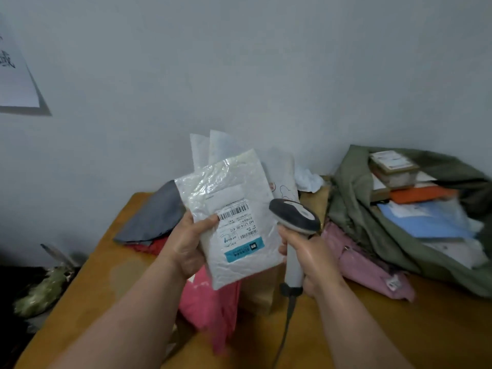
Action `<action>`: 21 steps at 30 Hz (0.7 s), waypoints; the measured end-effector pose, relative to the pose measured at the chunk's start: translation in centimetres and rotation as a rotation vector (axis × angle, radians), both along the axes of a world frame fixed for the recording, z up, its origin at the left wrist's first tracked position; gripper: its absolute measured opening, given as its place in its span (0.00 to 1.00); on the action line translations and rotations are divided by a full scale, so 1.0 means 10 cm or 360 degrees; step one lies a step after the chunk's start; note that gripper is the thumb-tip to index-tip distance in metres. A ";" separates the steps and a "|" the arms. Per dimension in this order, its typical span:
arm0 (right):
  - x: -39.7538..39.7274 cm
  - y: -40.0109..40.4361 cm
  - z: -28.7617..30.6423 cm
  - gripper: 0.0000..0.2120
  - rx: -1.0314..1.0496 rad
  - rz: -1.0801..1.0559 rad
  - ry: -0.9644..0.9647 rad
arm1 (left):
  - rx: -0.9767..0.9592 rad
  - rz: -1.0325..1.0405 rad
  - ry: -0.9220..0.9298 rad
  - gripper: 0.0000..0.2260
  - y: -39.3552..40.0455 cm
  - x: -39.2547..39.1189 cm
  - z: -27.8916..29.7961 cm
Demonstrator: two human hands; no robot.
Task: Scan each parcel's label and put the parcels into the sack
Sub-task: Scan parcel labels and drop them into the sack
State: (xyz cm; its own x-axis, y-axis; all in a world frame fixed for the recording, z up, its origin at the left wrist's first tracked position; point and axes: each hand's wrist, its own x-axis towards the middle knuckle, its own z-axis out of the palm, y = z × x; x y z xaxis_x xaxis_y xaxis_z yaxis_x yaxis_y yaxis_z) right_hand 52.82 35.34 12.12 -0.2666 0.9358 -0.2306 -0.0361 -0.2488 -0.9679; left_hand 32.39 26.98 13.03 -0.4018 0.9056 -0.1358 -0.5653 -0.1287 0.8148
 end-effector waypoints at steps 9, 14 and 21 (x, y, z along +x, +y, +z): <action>0.59 0.24 -0.22 0.10 -0.0001 -0.0119 -0.0037 | -0.0319 0.0087 0.0269 0.13 0.58 0.62 -0.29; 0.53 0.31 -0.44 0.15 -0.0110 0.0010 -0.0178 | -0.0772 0.0329 0.0636 0.05 0.72 0.62 -0.67; 0.43 0.47 -0.63 0.15 -0.0171 -0.0005 -0.0228 | -0.0715 0.0359 0.0670 0.01 0.95 0.47 -0.66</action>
